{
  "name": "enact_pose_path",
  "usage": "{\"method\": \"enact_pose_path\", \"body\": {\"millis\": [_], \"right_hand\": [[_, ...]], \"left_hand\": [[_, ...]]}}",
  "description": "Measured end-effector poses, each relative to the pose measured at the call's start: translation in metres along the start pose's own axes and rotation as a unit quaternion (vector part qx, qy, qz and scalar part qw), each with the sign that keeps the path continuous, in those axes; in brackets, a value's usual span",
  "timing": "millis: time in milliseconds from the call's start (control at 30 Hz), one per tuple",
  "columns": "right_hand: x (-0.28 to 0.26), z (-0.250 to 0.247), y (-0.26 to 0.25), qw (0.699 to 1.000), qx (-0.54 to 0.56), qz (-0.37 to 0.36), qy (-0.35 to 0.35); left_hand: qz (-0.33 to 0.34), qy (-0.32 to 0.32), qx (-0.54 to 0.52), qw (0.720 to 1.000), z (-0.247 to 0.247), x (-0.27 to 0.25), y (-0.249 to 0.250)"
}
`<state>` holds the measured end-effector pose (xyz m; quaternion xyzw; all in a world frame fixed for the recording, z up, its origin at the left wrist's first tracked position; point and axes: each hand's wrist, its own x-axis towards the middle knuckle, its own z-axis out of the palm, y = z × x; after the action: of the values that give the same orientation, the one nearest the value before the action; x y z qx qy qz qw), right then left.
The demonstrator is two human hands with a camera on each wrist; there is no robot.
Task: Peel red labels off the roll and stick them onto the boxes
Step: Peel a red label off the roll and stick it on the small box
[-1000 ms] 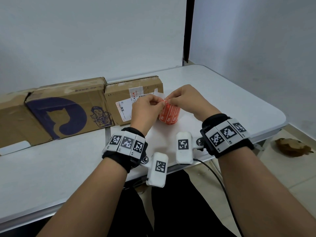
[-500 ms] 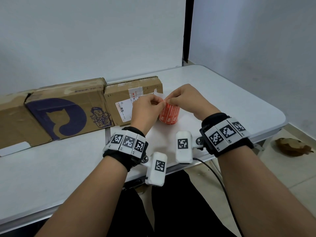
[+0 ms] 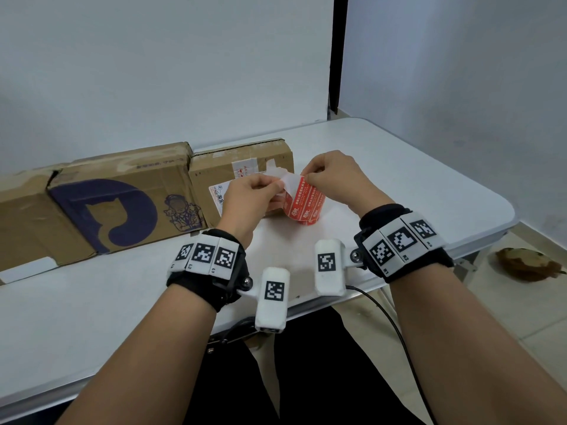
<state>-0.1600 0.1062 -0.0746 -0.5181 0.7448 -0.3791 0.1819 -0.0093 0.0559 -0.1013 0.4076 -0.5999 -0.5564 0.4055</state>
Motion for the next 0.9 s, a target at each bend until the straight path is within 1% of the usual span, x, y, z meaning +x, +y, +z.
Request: {"method": "enact_pose_path", "body": {"millis": [133, 233, 367, 467, 533, 600, 667, 733, 767, 833, 900], "right_hand": [[0.003, -0.003, -0.003, 0.998, -0.055, 0.023, 0.009], [0.005, -0.004, -0.005, 0.995, -0.088, 0.044, 0.004], [0.007, -0.003, -0.01, 0.992, -0.116, 0.045, 0.015], [0.007, 0.0, -0.01, 0.99, -0.14, 0.031, 0.014], [0.011, 0.003, -0.012, 0.991, -0.129, -0.005, 0.017], [0.015, 0.004, -0.022, 0.991, -0.102, -0.074, 0.045], [0.017, 0.004, -0.04, 0.987, -0.039, -0.139, 0.067], [0.016, 0.005, -0.06, 0.98, 0.026, -0.187, 0.053], [0.017, 0.007, -0.069, 0.976, 0.041, -0.209, 0.042], [0.019, 0.013, -0.082, 0.968, 0.048, -0.246, 0.026], [0.024, 0.022, -0.09, 0.96, 0.027, -0.279, 0.02]], "left_hand": [[-0.032, -0.006, -0.045, 0.998, -0.019, 0.001, 0.003], [-0.043, -0.001, -0.079, 0.996, -0.029, 0.002, 0.006], [-0.034, 0.029, -0.095, 0.995, -0.043, 0.002, 0.009], [-0.009, 0.06, -0.067, 0.996, -0.056, 0.002, 0.014], [0.016, 0.063, -0.042, 0.997, -0.062, 0.0, 0.021], [0.039, 0.055, -0.017, 0.998, -0.064, -0.001, 0.03], [0.057, 0.055, 0.01, 0.997, -0.065, 0.0, 0.041], [0.072, 0.063, 0.029, 0.995, -0.065, 0.002, 0.052], [0.077, 0.07, 0.039, 0.994, -0.065, 0.004, 0.056], [0.078, 0.088, 0.055, 0.992, -0.068, 0.008, 0.064], [0.064, 0.104, 0.057, 0.991, -0.071, 0.011, 0.07]]}}
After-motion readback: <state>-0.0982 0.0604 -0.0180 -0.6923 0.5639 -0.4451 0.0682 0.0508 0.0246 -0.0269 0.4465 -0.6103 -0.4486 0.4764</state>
